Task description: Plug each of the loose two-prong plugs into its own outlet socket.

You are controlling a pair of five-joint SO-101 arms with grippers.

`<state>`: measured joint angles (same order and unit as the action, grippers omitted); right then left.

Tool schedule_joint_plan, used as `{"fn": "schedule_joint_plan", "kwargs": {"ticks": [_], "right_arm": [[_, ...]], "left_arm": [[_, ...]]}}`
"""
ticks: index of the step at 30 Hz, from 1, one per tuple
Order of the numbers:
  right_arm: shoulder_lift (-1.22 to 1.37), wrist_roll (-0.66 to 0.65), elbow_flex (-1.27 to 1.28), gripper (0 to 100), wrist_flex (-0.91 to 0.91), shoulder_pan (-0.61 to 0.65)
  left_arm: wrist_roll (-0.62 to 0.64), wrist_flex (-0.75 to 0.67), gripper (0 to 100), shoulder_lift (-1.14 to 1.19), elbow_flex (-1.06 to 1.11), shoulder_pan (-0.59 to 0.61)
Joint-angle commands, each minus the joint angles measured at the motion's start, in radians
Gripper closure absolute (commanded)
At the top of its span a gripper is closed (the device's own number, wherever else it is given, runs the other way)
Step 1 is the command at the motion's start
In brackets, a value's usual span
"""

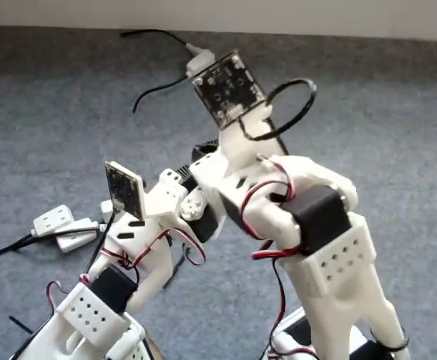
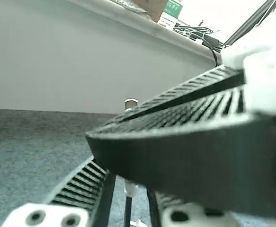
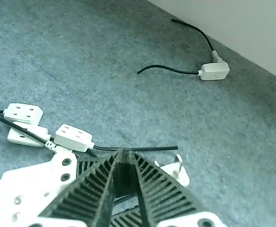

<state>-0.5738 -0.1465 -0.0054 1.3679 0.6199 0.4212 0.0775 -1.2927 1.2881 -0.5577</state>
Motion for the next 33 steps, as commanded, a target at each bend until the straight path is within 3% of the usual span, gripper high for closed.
{"fn": "schedule_joint_plan", "kwargs": {"ticks": [1,9,15,25,33], "right_arm": [[-0.068,-0.072,0.160,99.1,-0.151,-0.035],[-0.104,-0.101,0.302,99.1,-0.225,-0.206],[-0.111,-0.103,0.378,99.1,-0.260,-0.263],[-0.111,-0.104,0.361,99.1,-0.295,-0.266],[-0.102,-0.189,0.007,99.1,-0.168,-0.174]], "left_arm": [[0.003,-0.018,99,-0.065,0.002,-0.018],[0.002,-0.018,99,-0.189,0.042,-0.012],[0.000,-0.018,99,-0.229,0.067,-0.012],[0.000,-0.018,99,-0.229,0.079,-0.013],[0.000,-0.020,99,-0.228,0.097,-0.019]]}}
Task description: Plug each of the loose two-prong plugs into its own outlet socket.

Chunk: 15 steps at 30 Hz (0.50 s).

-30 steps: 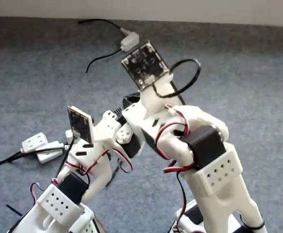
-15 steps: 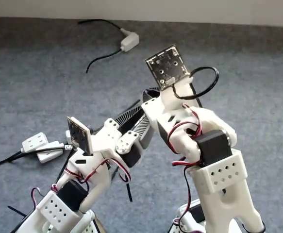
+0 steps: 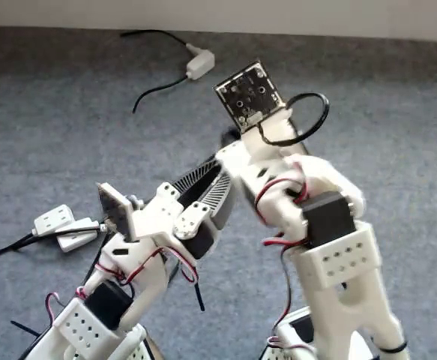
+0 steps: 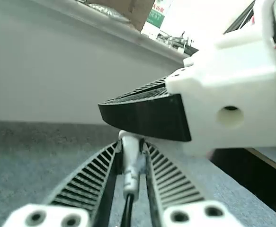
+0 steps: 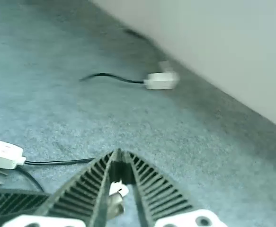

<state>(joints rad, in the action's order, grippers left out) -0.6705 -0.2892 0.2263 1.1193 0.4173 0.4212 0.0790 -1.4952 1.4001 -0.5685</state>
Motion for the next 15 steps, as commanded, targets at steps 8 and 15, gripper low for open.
{"fn": "schedule_joint_plan", "kwargs": {"ticks": [8,15], "right_arm": [[-0.005,-0.054,-0.398,99.1,0.219,0.137],[-0.005,-0.049,-0.346,99.1,0.216,0.160]], "left_arm": [[0.000,-0.021,99,-0.025,-0.013,-0.021],[-0.002,-0.020,99,-0.025,0.001,-0.021]]}}
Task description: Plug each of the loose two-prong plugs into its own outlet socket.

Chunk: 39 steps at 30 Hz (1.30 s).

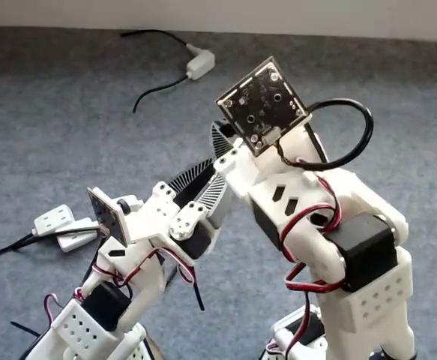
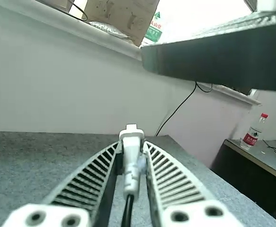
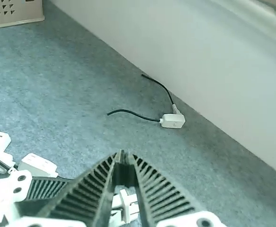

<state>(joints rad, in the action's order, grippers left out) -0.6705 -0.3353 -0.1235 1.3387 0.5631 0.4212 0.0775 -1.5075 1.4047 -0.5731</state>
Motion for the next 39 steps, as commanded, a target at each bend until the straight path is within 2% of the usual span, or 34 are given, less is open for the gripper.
{"fn": "schedule_joint_plan", "kwargs": {"ticks": [1,4,8,13,21,26,32,36,39], "right_arm": [[-0.005,-0.003,0.010,99.1,-0.004,0.012],[-0.016,-0.003,0.019,99.1,0.005,-0.051],[-0.016,-0.003,0.022,99.1,0.064,-0.216],[-0.016,-0.003,0.022,99.1,0.136,-0.369],[-0.016,-0.003,0.025,99.1,0.286,-0.544],[-0.015,-0.003,0.025,99.1,0.398,-0.593],[-0.016,0.000,0.153,99.1,0.410,-0.627],[-0.016,0.092,0.280,99.1,0.367,-0.633],[-0.016,0.170,0.346,99.1,0.334,-0.633]], "left_arm": [[-0.002,-0.018,99,-0.013,-0.004,-0.012],[-0.002,-0.014,99,-0.010,-0.005,0.010],[-0.002,0.109,99,0.059,-0.104,0.073],[0.000,0.318,99,0.372,-0.394,0.143],[-0.002,0.703,99,0.894,-0.865,0.153],[0.005,0.861,99,1.165,-1.107,0.153],[0.055,0.933,99,1.432,-1.294,0.154],[0.060,0.936,99,1.531,-1.360,0.130],[0.061,1.025,99,1.538,-1.362,0.136]]}}
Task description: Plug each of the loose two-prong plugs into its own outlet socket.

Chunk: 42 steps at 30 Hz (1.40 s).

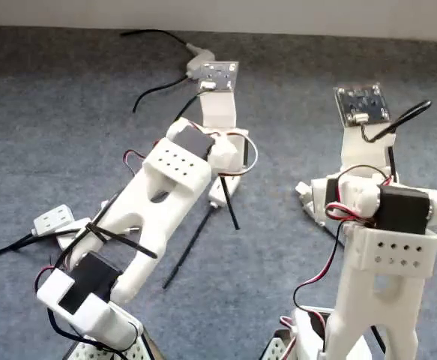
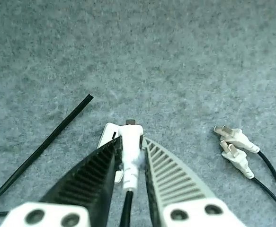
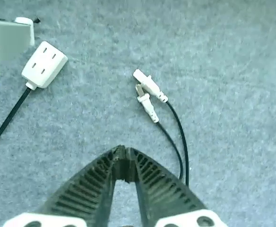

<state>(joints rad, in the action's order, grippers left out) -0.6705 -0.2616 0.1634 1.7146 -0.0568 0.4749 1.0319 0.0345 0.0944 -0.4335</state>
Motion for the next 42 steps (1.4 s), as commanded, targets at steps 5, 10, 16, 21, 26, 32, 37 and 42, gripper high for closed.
{"fn": "schedule_joint_plan", "kwargs": {"ticks": [5,10,16,21,26,32,37,42], "right_arm": [[-0.016,0.218,0.119,99.1,-0.070,-0.010],[-0.016,0.327,0.165,99.1,-0.070,-0.010],[-0.016,0.428,0.302,99.1,-0.171,-0.012],[-0.016,0.528,0.447,99.1,-0.303,-0.010],[-0.016,0.592,0.598,99.1,-0.449,-0.012],[-0.016,0.614,0.717,99.1,-0.576,-0.012],[-0.016,0.612,0.734,99.1,-0.611,-0.012],[-0.016,0.611,0.734,99.1,-0.613,-0.012]], "left_arm": [[0.086,0.098,99,-0.004,-0.050,0.012],[0.493,0.083,99,0.004,-0.042,0.013],[0.821,0.077,99,0.008,-0.044,0.015],[0.982,0.074,99,0.008,-0.044,0.015],[1.111,0.068,99,0.088,-0.061,0.015],[1.117,0.052,99,0.254,-0.183,0.058],[1.117,0.052,99,0.295,-0.228,0.070],[1.115,0.052,99,0.295,-0.228,0.038]]}}
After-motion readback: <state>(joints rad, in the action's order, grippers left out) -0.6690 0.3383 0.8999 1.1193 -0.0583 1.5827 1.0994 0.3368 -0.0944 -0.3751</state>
